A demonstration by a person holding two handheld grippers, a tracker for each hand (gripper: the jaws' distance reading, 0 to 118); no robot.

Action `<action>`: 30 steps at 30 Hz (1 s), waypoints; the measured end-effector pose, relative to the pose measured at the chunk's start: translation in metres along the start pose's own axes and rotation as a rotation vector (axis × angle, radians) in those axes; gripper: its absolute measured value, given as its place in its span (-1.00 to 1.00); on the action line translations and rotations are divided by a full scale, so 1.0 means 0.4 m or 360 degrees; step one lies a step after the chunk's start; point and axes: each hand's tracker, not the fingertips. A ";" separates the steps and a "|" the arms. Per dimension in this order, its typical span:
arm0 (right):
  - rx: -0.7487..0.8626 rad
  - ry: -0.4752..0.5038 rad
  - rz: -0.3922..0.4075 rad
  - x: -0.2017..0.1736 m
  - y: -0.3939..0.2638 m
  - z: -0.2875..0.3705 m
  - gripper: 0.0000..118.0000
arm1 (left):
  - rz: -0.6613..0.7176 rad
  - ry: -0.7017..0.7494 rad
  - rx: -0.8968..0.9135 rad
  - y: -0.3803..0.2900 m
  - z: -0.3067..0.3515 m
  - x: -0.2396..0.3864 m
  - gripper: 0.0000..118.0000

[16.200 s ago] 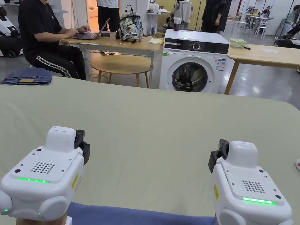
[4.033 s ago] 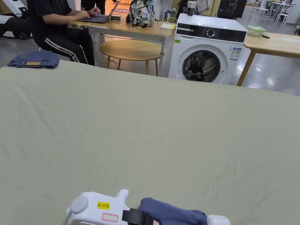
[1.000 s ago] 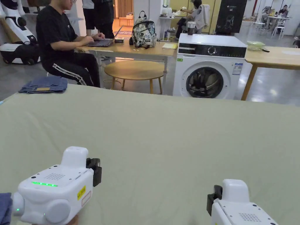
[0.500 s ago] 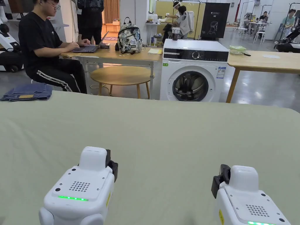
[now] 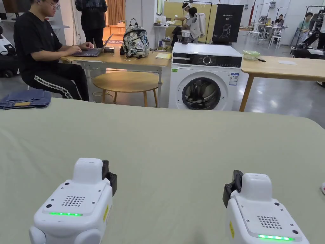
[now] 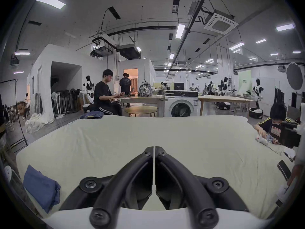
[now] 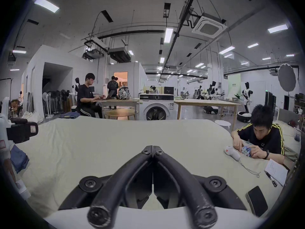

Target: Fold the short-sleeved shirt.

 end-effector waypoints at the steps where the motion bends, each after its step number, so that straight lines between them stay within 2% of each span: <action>1: 0.0003 0.0001 -0.0004 0.000 0.000 0.000 -1.00 | -0.0006 0.0007 0.0004 -0.001 0.001 -0.001 -1.00; 18: -0.0011 -0.0001 -0.0035 -0.013 0.001 0.001 -1.00 | 0.0047 0.0036 -0.0027 -0.008 0.007 -0.032 -1.00; 19: -0.0011 -0.0001 -0.0033 -0.014 0.002 0.001 -0.92 | 0.0046 0.0035 -0.0031 -0.007 0.006 -0.032 -0.94; 20: -0.0010 0.0001 -0.0025 -0.016 0.004 0.000 -0.74 | 0.0045 0.0036 -0.0034 -0.006 0.006 -0.031 -0.84; 23: -0.0009 0.0011 -0.0026 -0.016 0.003 -0.004 0.04 | 0.0053 0.0052 -0.0027 -0.004 0.004 -0.031 -0.38; 24: -0.0003 0.0006 -0.0031 -0.016 0.003 -0.005 0.19 | 0.0066 0.0050 -0.0009 -0.003 0.005 -0.032 -0.25; 25: 0.0001 0.0000 -0.0030 -0.015 0.001 -0.007 0.32 | 0.0075 0.0042 0.0003 -0.002 0.005 -0.034 0.17; 26: 0.0009 -0.0002 -0.0028 -0.015 0.001 -0.008 0.39 | 0.0078 0.0043 0.0000 -0.003 0.004 -0.034 0.50; 27: 0.0012 -0.0005 -0.0025 -0.015 0.002 -0.010 0.47 | 0.0092 0.0042 0.0012 -0.004 0.005 -0.035 0.60; 28: 0.0010 -0.0008 -0.0025 -0.014 0.004 -0.013 0.57 | 0.0095 0.0035 0.0032 -0.003 0.007 -0.037 0.60; 30: 0.0002 -0.0016 -0.0025 -0.012 0.003 -0.017 0.60 | 0.0085 0.0040 0.0022 -0.003 0.003 -0.036 0.60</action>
